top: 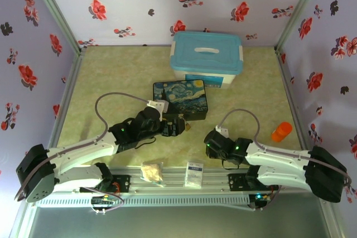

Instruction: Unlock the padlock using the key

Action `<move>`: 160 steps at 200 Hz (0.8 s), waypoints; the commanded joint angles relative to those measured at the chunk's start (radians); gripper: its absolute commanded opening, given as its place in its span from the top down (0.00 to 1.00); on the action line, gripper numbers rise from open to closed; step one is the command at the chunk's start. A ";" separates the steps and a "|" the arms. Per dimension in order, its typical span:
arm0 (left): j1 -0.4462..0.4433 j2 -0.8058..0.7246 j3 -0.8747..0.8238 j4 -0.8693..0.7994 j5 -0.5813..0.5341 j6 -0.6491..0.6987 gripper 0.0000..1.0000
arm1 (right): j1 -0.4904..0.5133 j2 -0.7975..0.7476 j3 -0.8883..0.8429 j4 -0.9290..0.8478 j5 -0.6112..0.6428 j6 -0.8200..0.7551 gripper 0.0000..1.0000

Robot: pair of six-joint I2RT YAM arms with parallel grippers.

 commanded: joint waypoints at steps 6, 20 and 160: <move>-0.006 0.006 -0.016 0.032 -0.010 -0.015 0.00 | 0.028 -0.021 -0.043 -0.016 0.001 0.066 0.73; -0.006 0.013 -0.015 0.036 -0.010 -0.016 0.00 | 0.036 -0.034 -0.061 -0.006 0.002 0.088 0.75; 0.004 0.034 -0.056 0.117 -0.017 -0.017 0.00 | 0.066 0.185 -0.018 0.066 -0.059 0.079 0.89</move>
